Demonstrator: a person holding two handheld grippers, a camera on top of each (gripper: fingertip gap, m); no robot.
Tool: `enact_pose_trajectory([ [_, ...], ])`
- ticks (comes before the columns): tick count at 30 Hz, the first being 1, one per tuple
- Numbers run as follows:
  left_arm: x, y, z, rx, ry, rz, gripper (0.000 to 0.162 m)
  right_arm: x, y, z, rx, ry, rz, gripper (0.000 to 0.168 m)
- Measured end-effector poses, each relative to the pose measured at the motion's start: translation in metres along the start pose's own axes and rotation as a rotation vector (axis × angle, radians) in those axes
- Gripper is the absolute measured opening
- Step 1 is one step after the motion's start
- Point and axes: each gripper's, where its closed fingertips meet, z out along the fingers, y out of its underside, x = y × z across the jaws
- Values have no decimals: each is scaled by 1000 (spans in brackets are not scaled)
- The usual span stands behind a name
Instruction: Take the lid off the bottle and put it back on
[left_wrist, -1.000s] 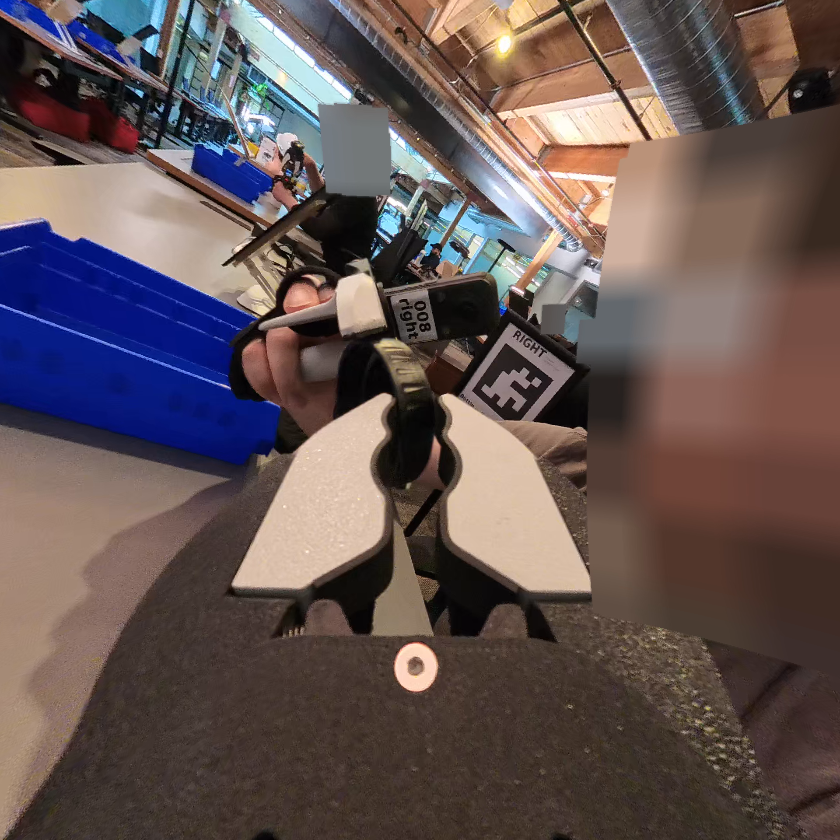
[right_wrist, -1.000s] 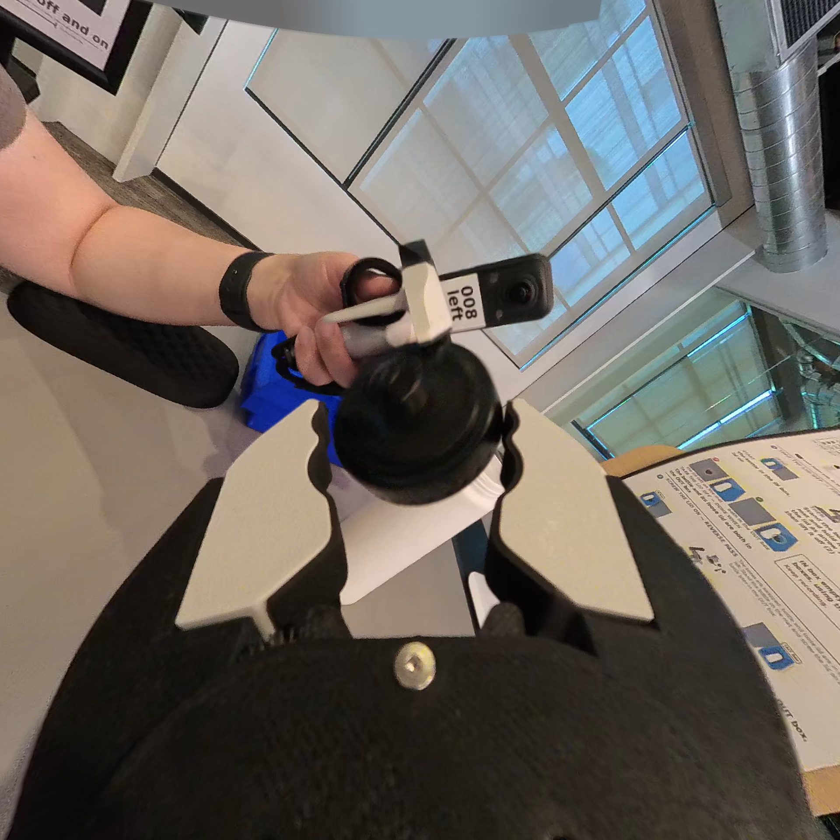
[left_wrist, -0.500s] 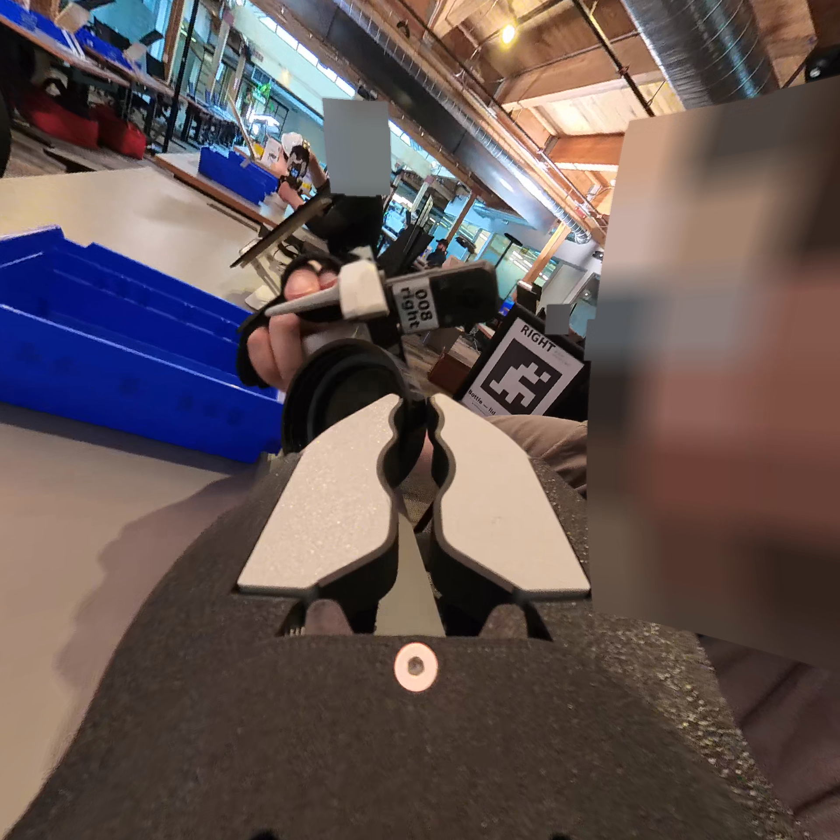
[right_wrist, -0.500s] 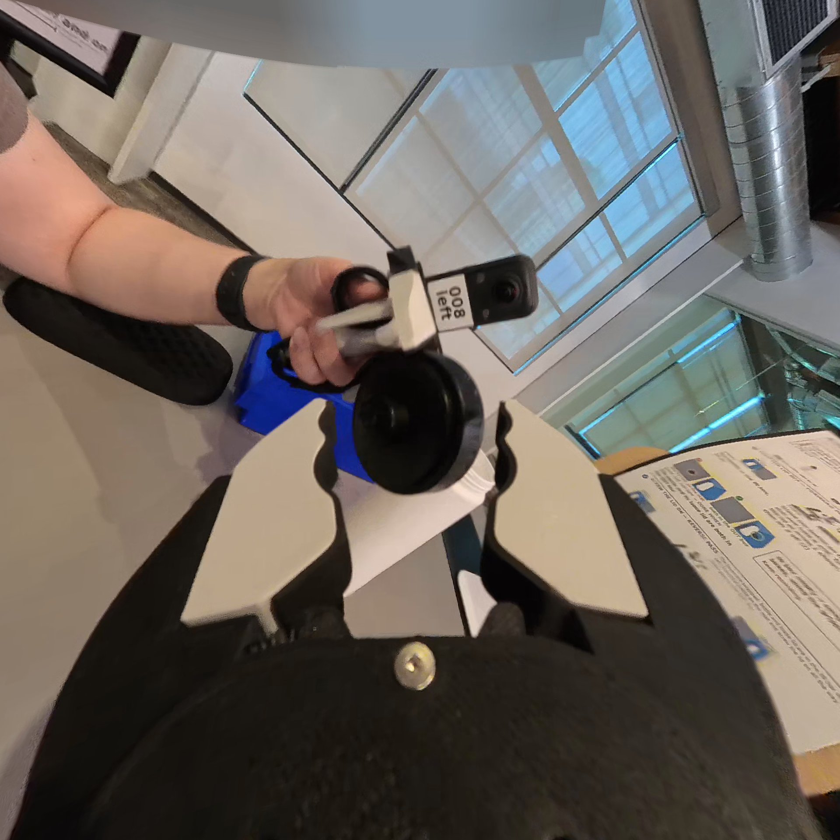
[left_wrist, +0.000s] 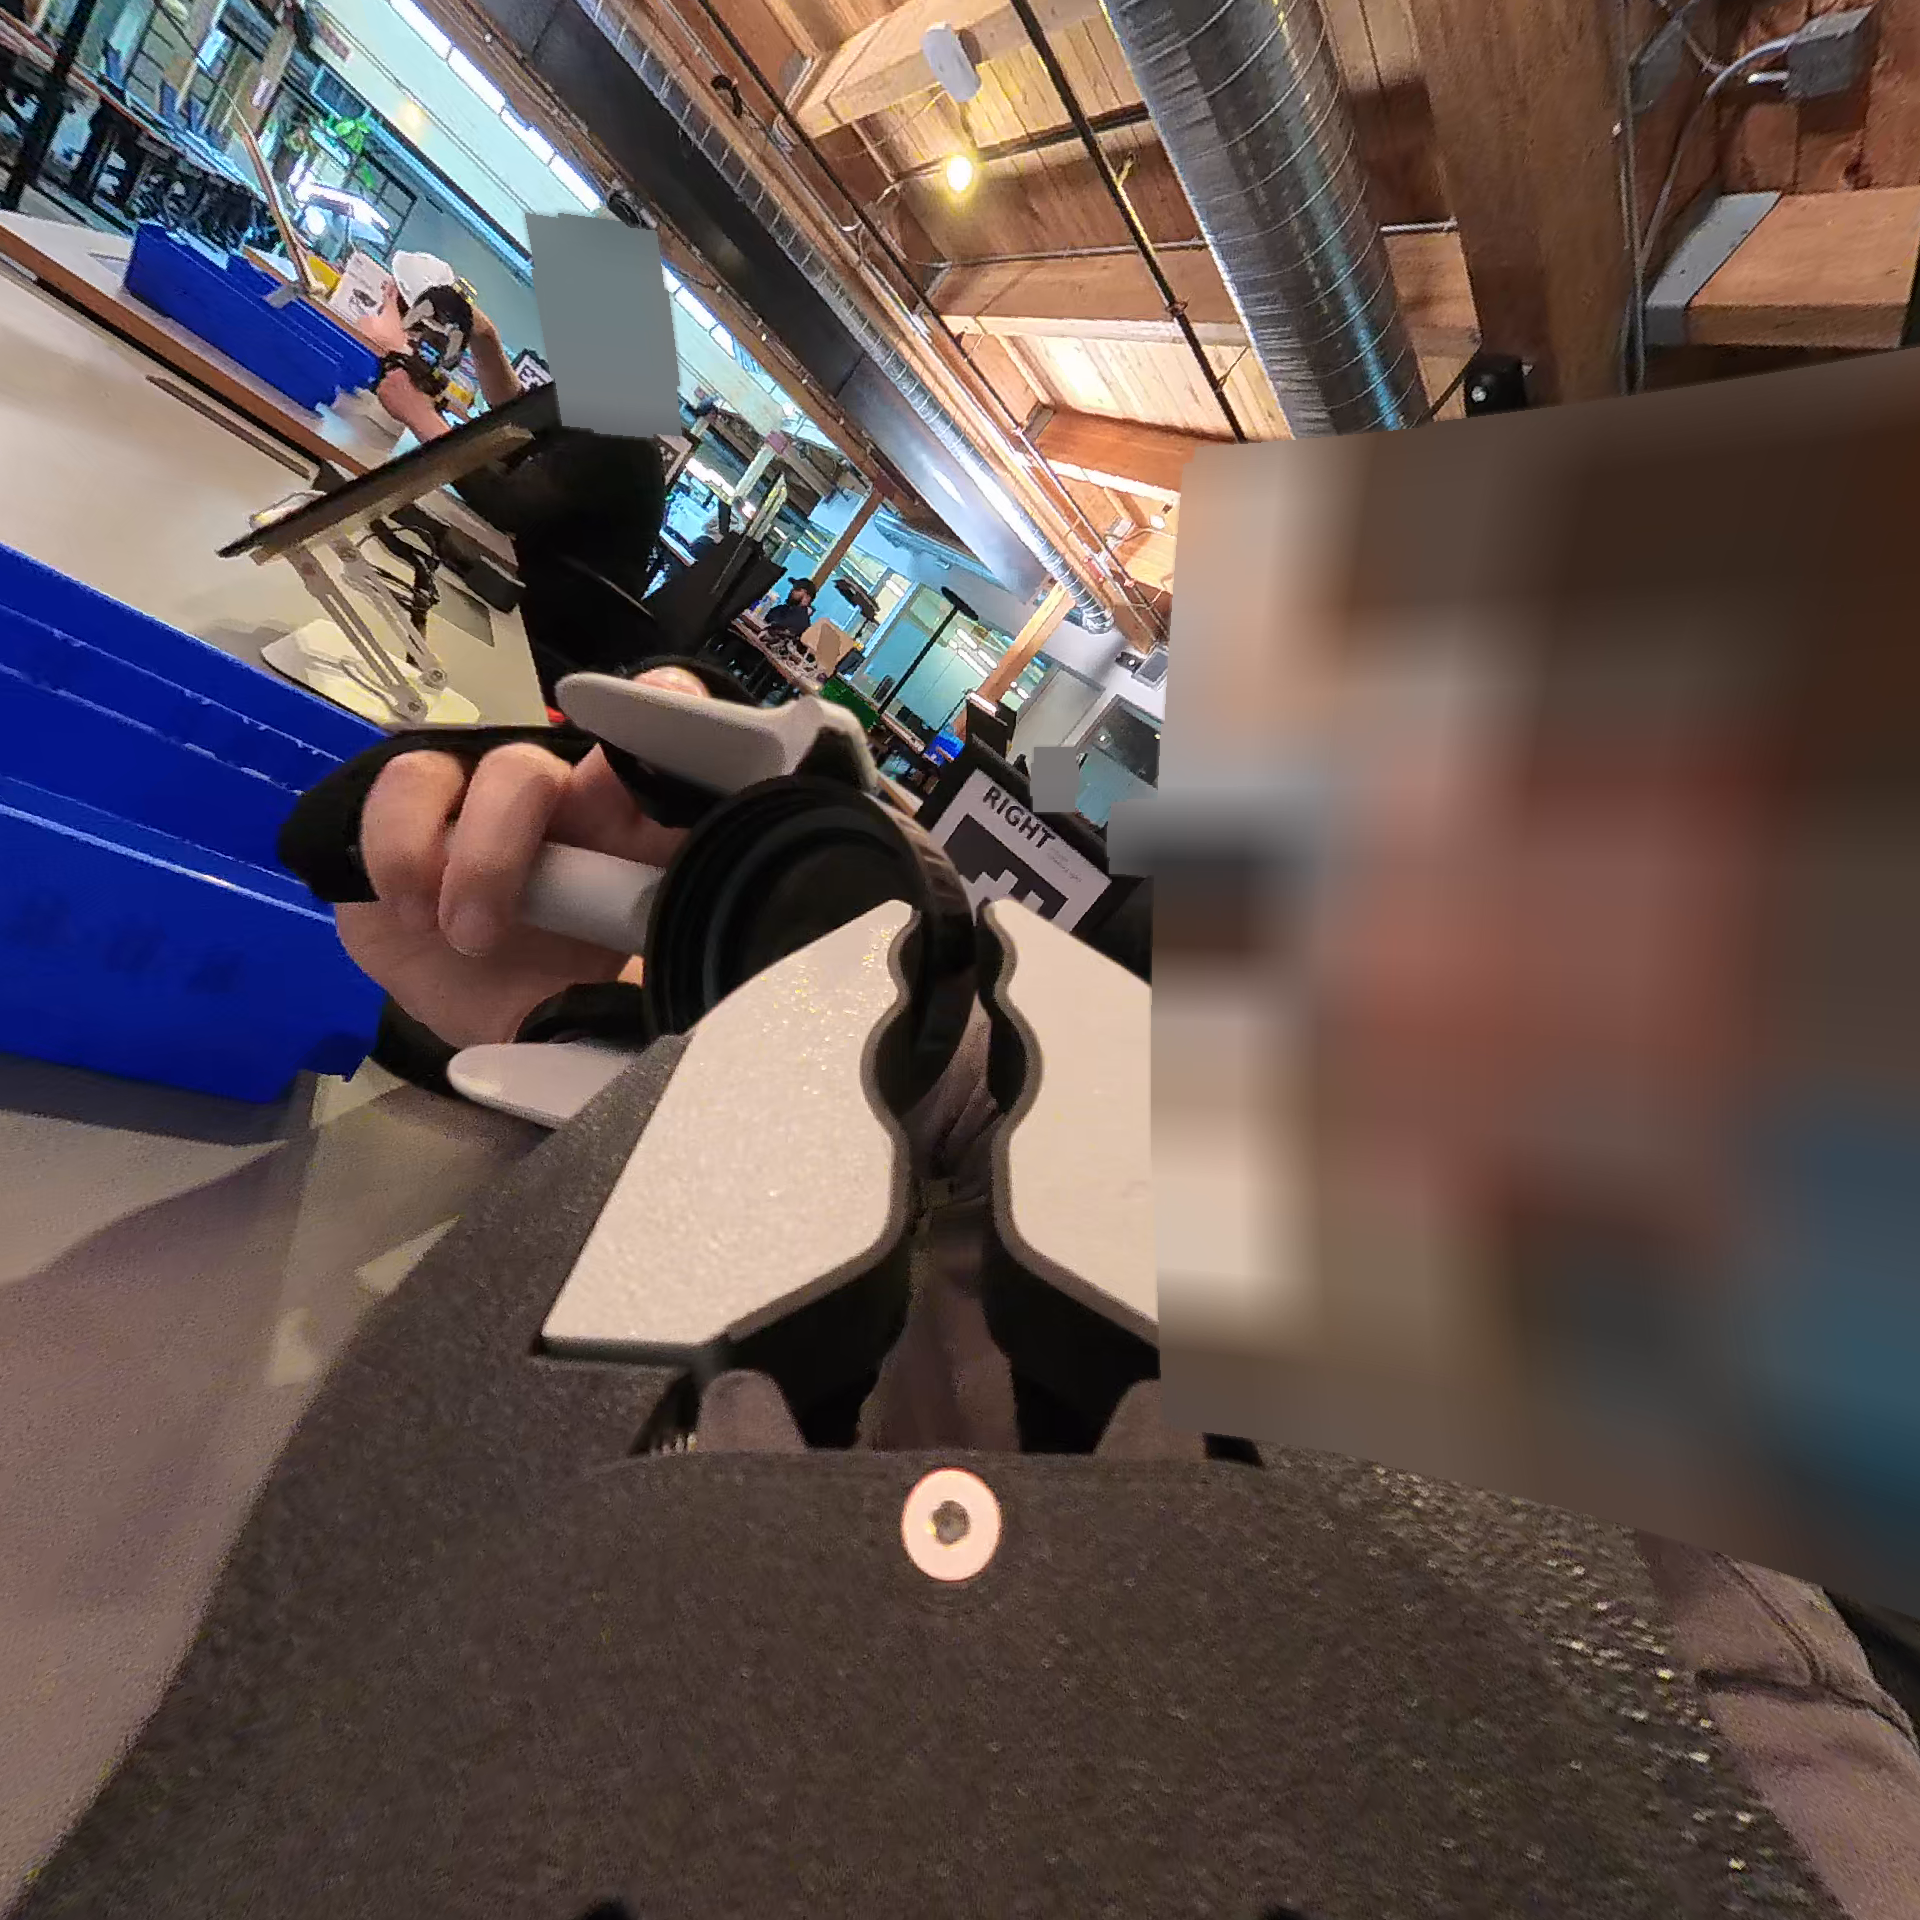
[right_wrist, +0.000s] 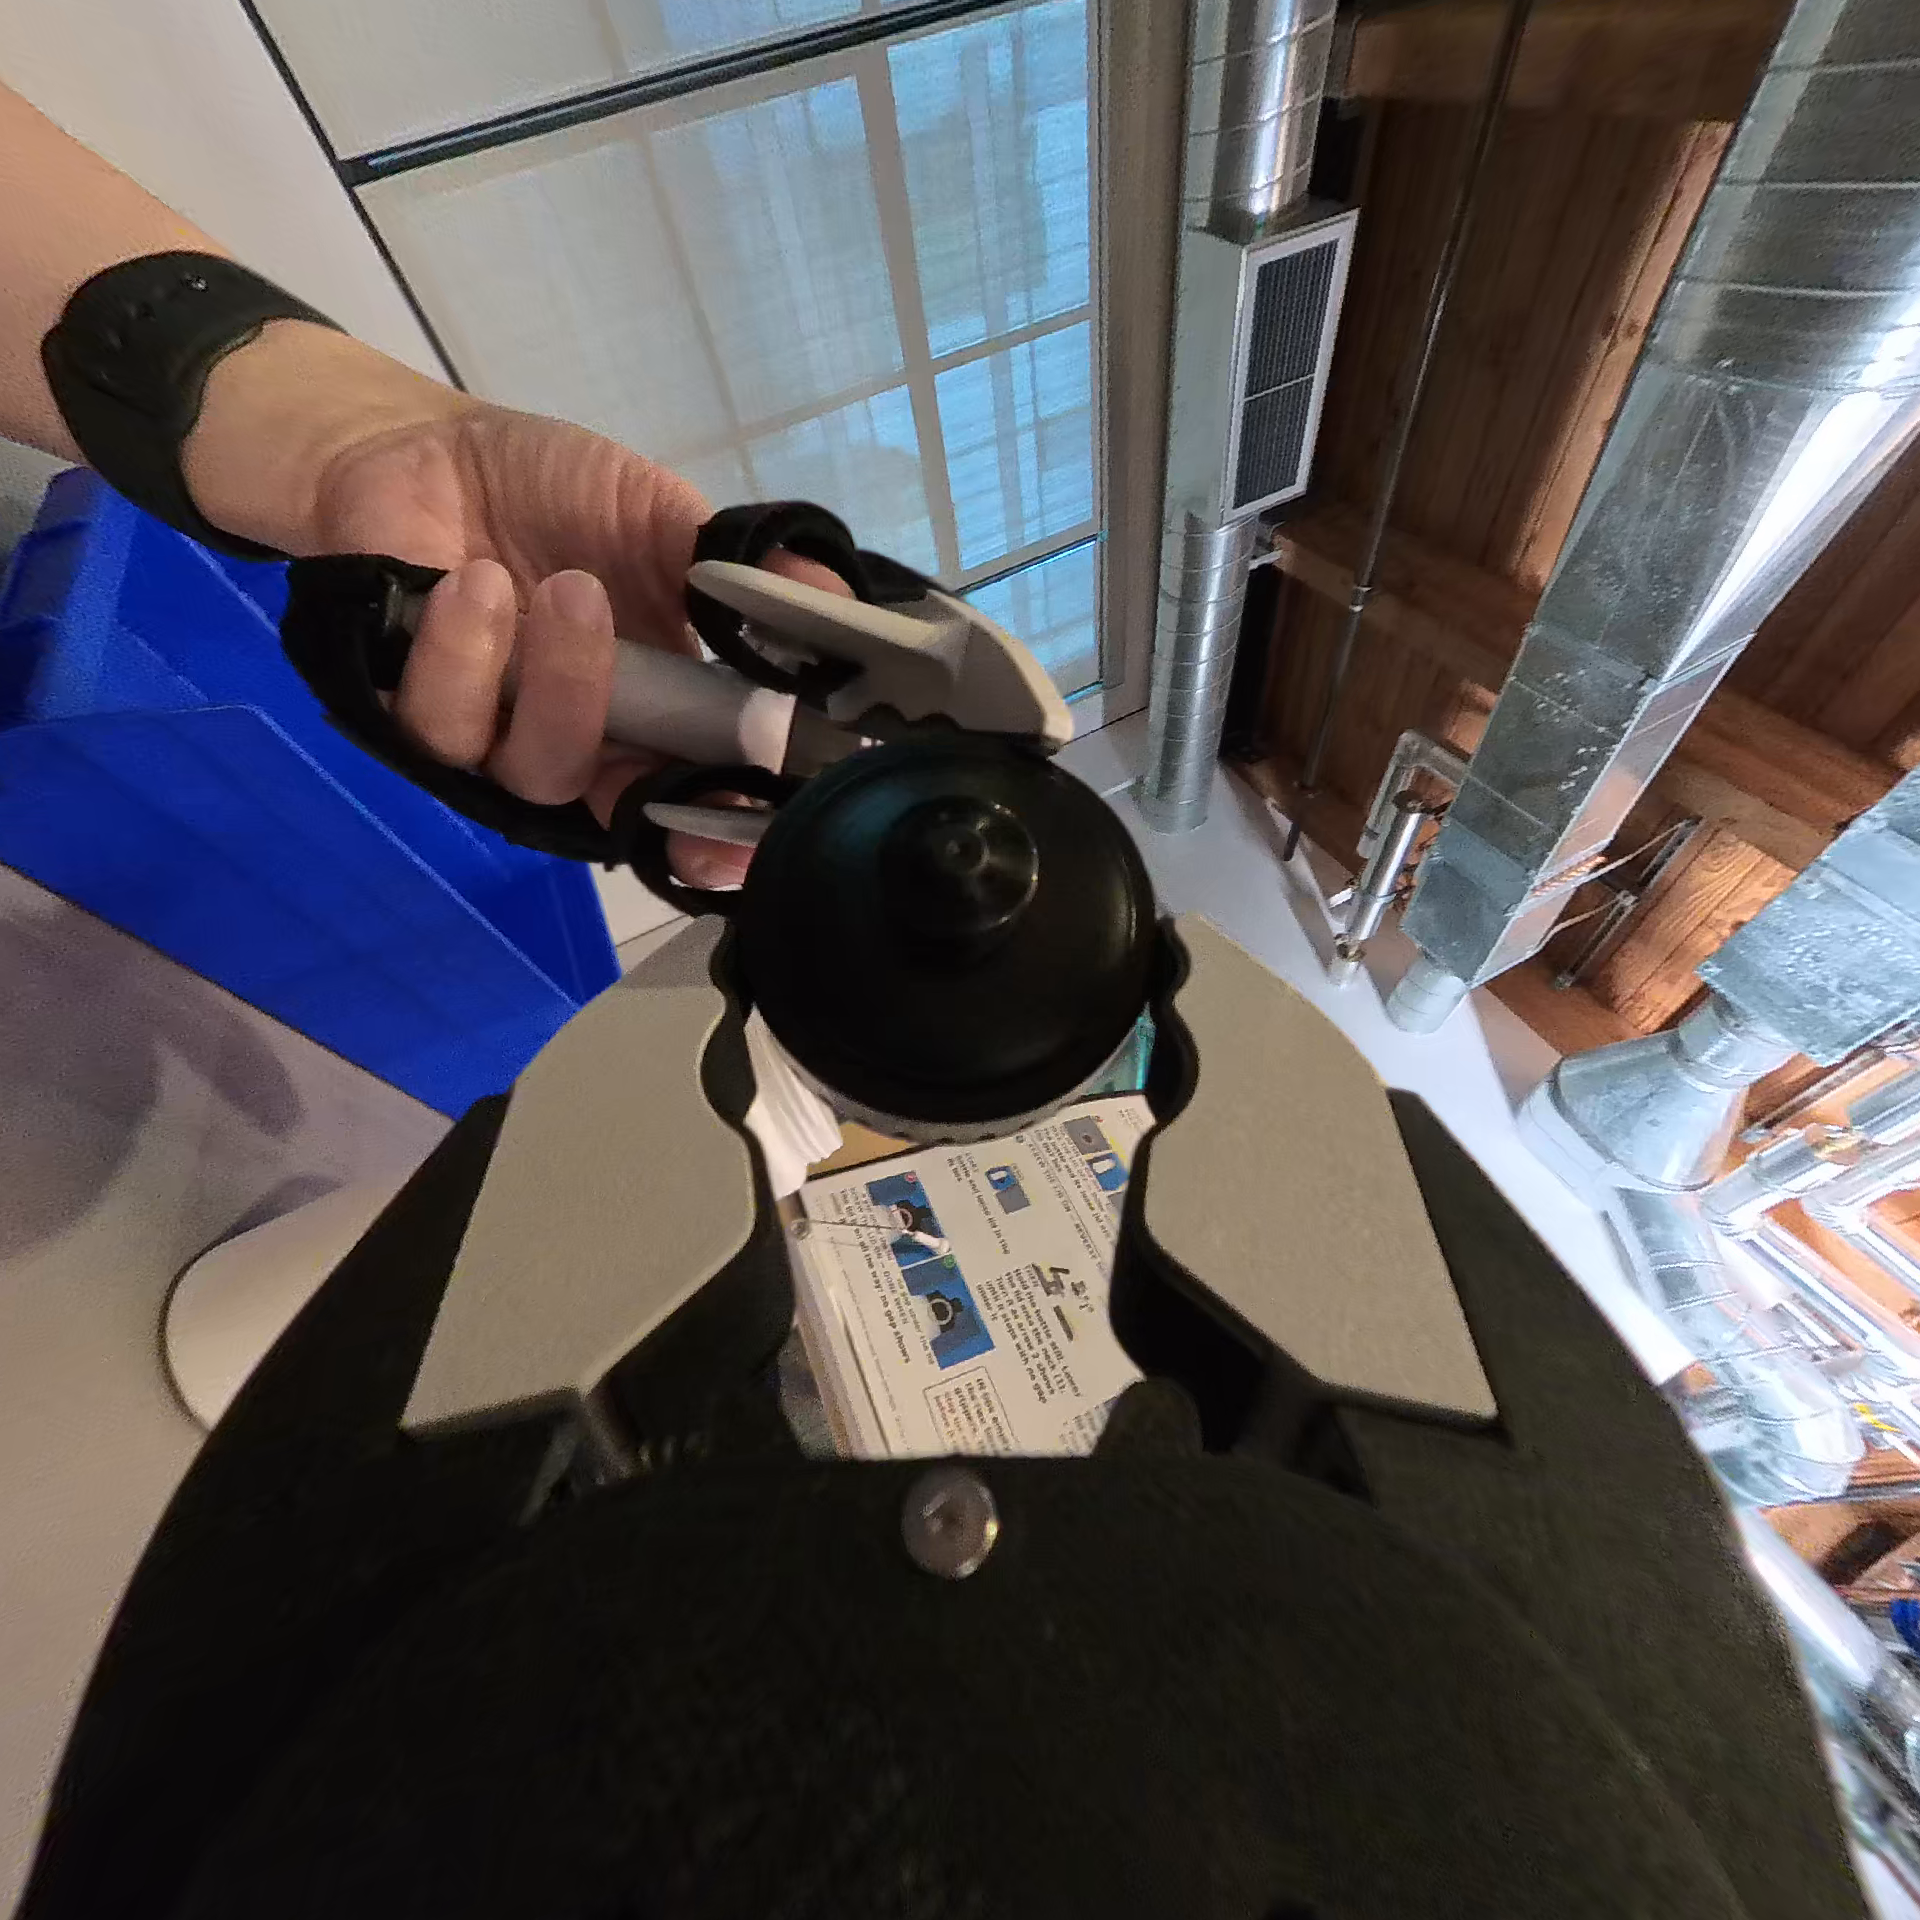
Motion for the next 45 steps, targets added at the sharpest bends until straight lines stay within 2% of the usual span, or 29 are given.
enact_pose_trajectory([
  [3, -6, -4, -5, 8, -37, 10, 11, -3, 7, 2, -43, -82, 66, 76],
  [8, -38, -12, -30, -32, -342, 170, 26, -18, 29, 6, -206, -332, 311, 76],
  [9, -44, -11, -34, -52, -403, 192, 33, -20, 32, 7, -228, -352, 332, 76],
  [12, -53, -1, -36, -119, -463, 170, 34, -26, 38, 6, -287, -410, 365, 76],
  [16, -54, 10, -29, -151, -387, 102, 19, -31, 41, 5, -300, -443, 367, 76],
  [22, -30, 7, -16, -77, -118, 1, 18, -15, 12, 2, -113, -430, 497, 75],
  [27, -17, 3, -9, -28, -5, -15, 18, -3, 0, 2, 2, -346, 532, 75],
  [31, -14, 6, -6, -38, -2, 3, 17, -1, -6, 2, 50, -340, 600, 76],
  [40, -17, 0, -9, -8, -46, 9, 17, 0, 1, 5, 12, -292, 572, 75],
  [45, -17, 0, -9, 12, 1, -55, 17, -2, 3, 6, -5, -266, 515, 77],
])
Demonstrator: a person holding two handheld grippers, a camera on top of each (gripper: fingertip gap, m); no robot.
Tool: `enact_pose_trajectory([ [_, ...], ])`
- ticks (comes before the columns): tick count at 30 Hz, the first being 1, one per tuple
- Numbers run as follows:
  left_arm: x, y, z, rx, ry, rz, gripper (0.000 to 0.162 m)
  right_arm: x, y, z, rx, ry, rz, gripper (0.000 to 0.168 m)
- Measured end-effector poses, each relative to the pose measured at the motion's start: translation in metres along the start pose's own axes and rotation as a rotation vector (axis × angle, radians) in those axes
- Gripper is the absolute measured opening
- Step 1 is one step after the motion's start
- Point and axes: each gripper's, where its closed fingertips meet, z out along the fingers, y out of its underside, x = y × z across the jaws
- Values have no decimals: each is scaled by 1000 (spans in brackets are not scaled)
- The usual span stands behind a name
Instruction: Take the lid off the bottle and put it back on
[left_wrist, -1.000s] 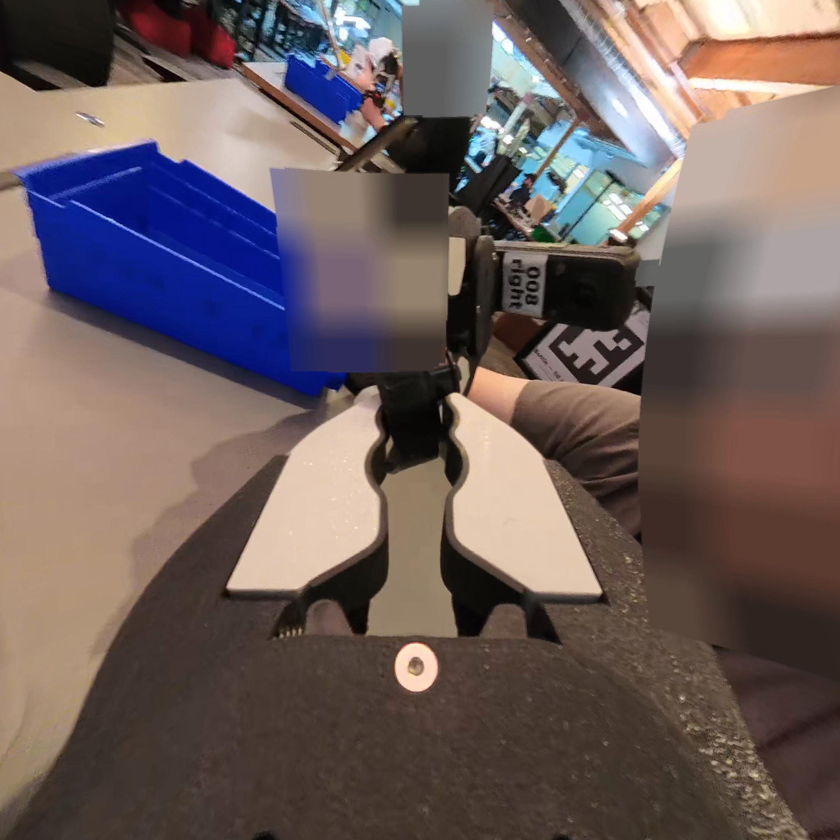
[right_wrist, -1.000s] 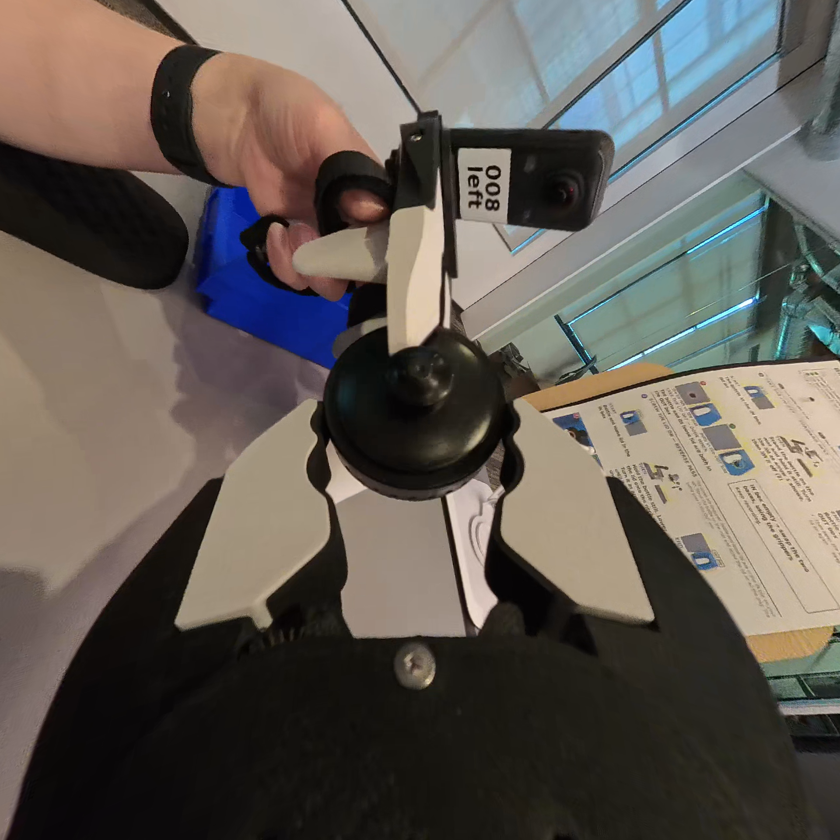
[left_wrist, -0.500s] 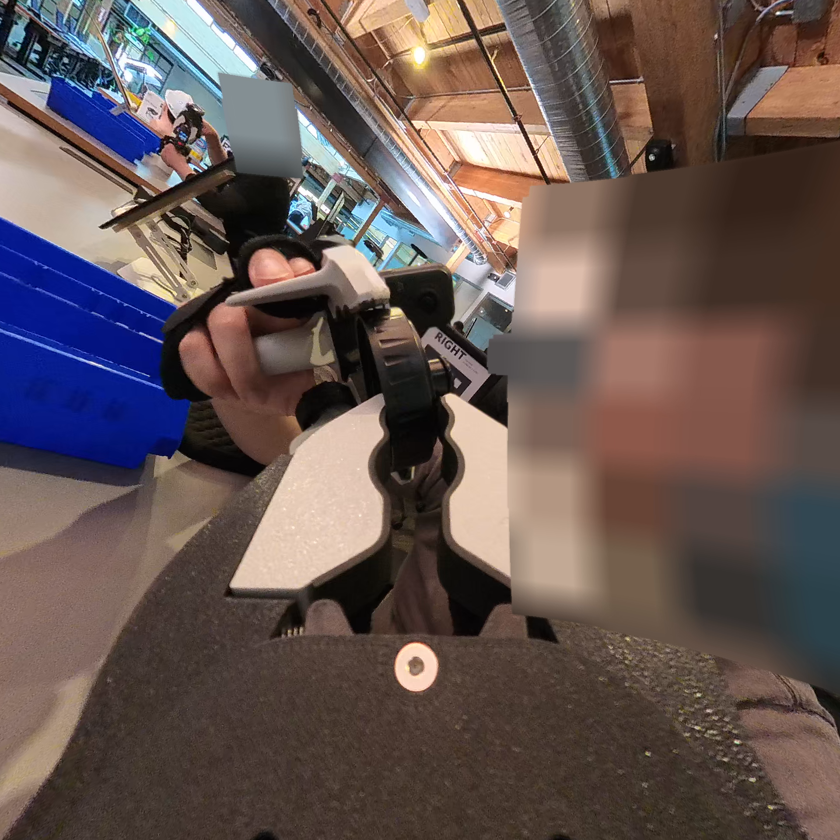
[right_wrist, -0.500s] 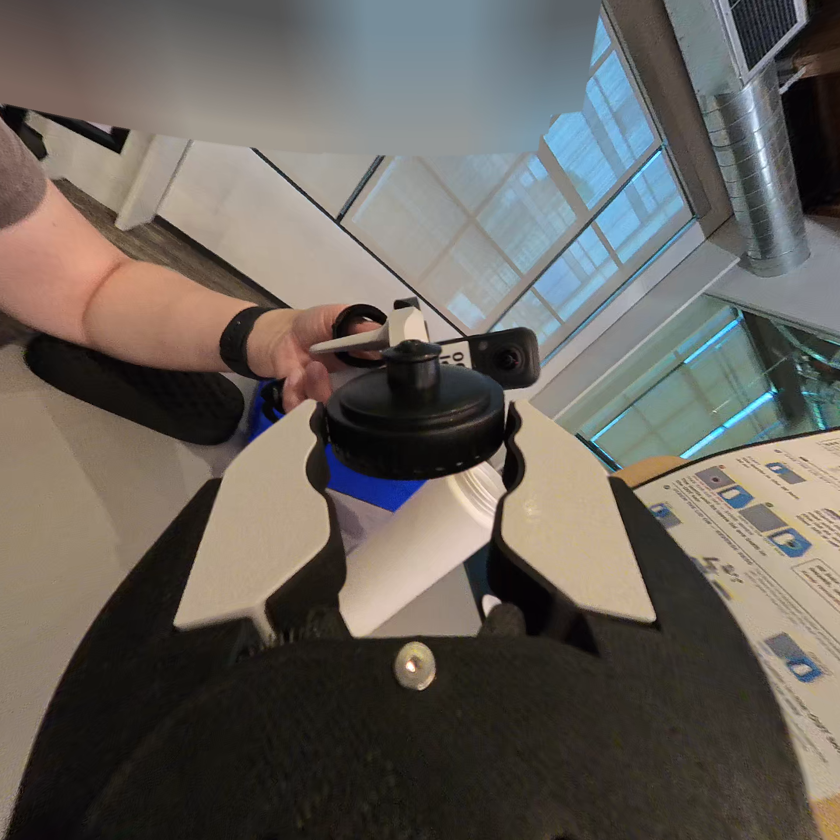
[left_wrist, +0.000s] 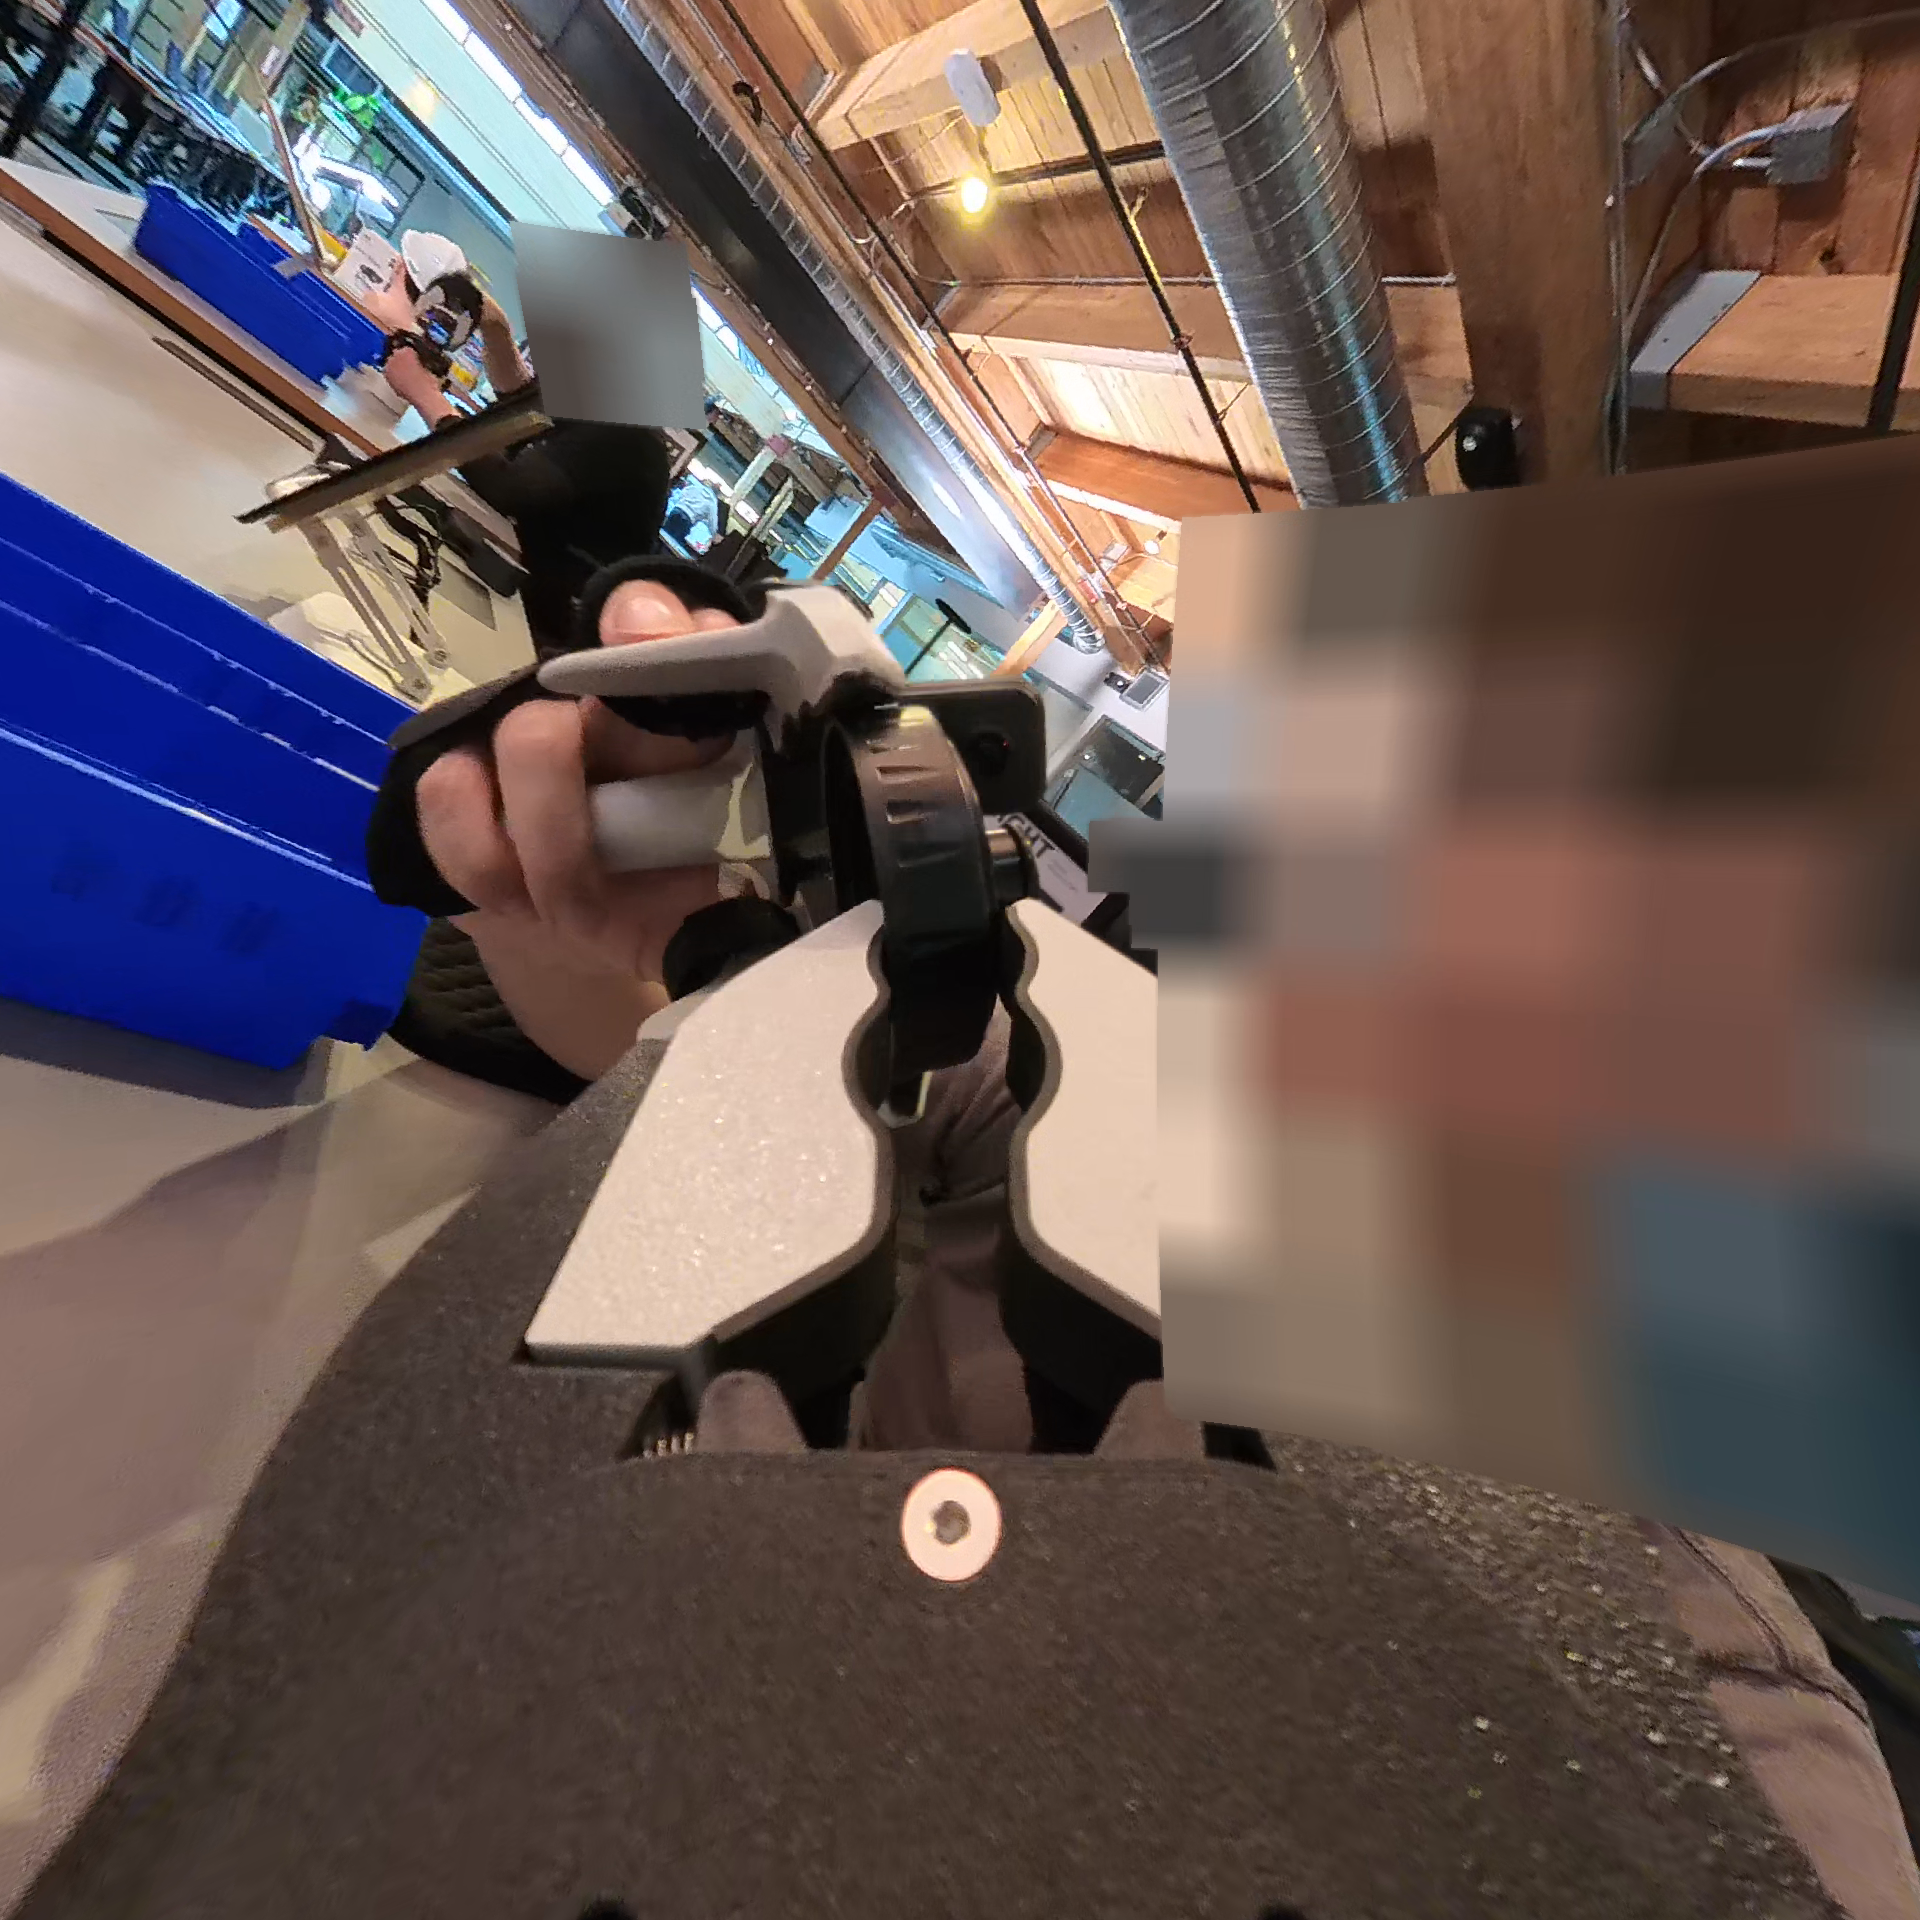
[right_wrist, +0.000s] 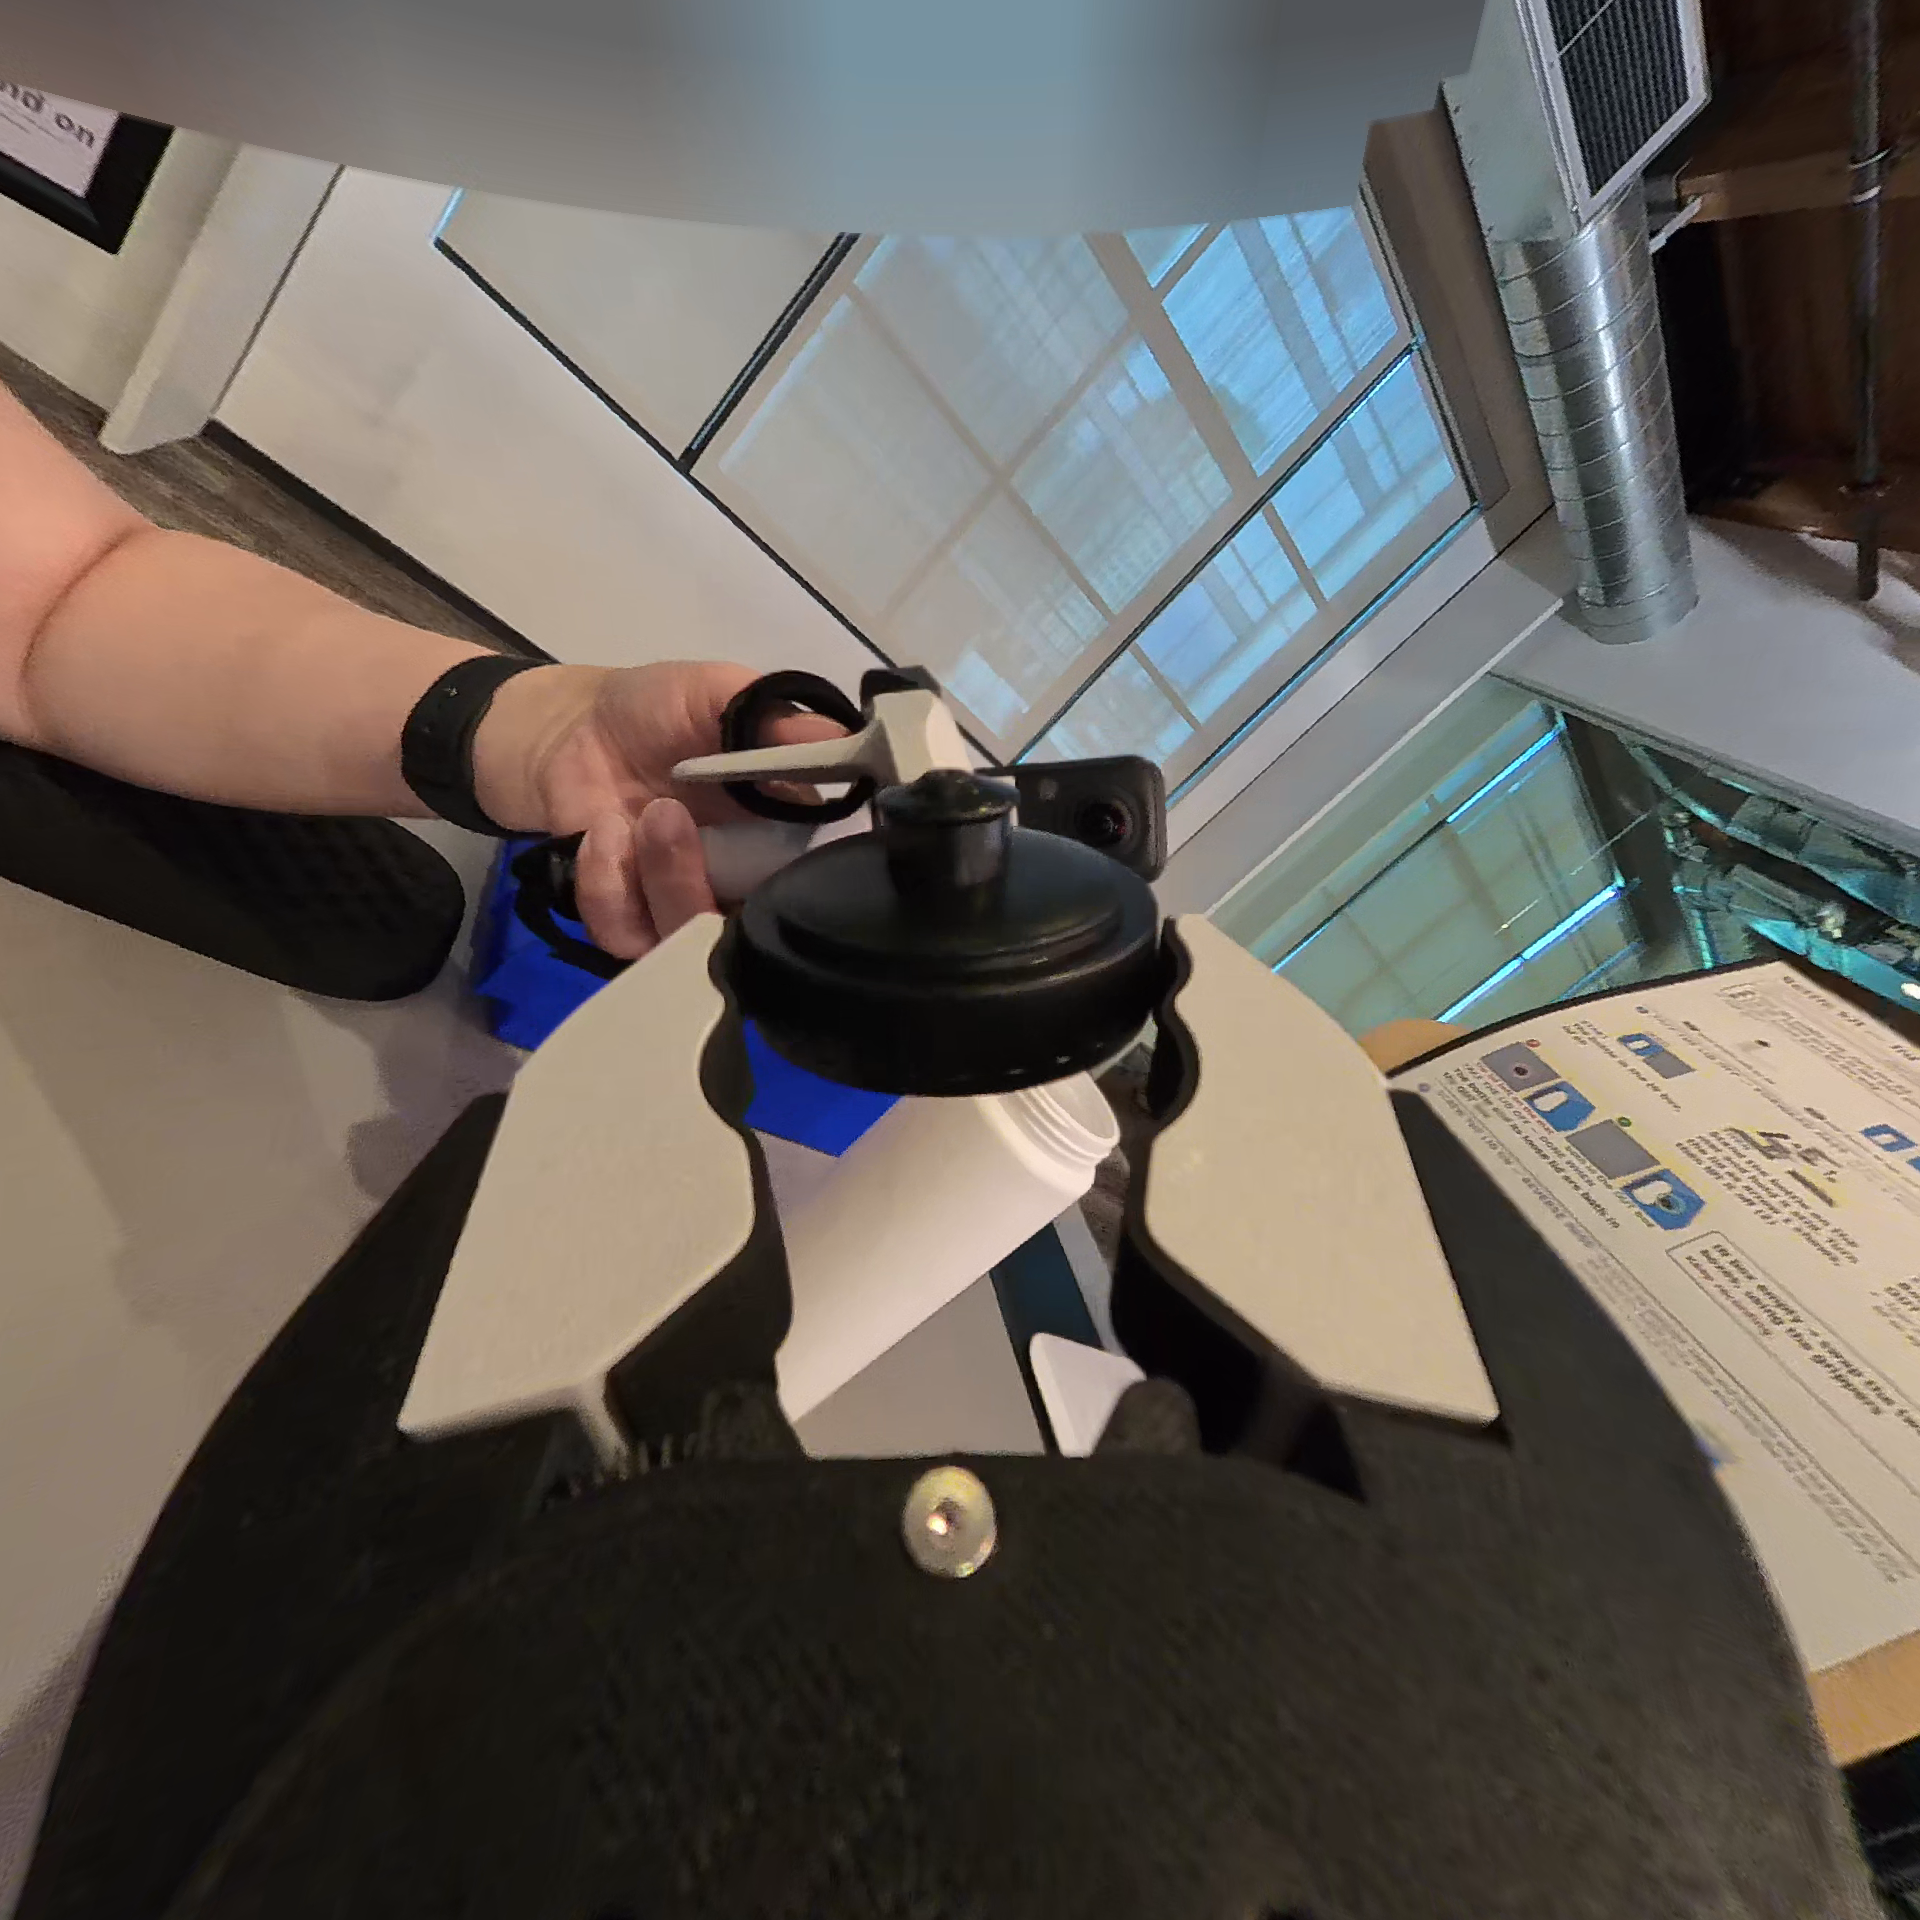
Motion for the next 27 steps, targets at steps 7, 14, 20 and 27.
enact_pose_trajectory([
  [7, -1, 0, 0, 1, -15, 5, 17, 0, 1, 1, -21, 2, -12, 77],
  [14, -4, 0, 0, -4, -28, 5, 17, -1, 4, 2, -33, 6, -25, 78],
  [20, -8, 0, 0, 4, -54, 16, 17, 0, 8, 4, -47, 10, -15, 78],
  [27, -11, 2, 2, -8, -63, 14, 17, -2, 9, 6, -52, 4, -11, 79],
])
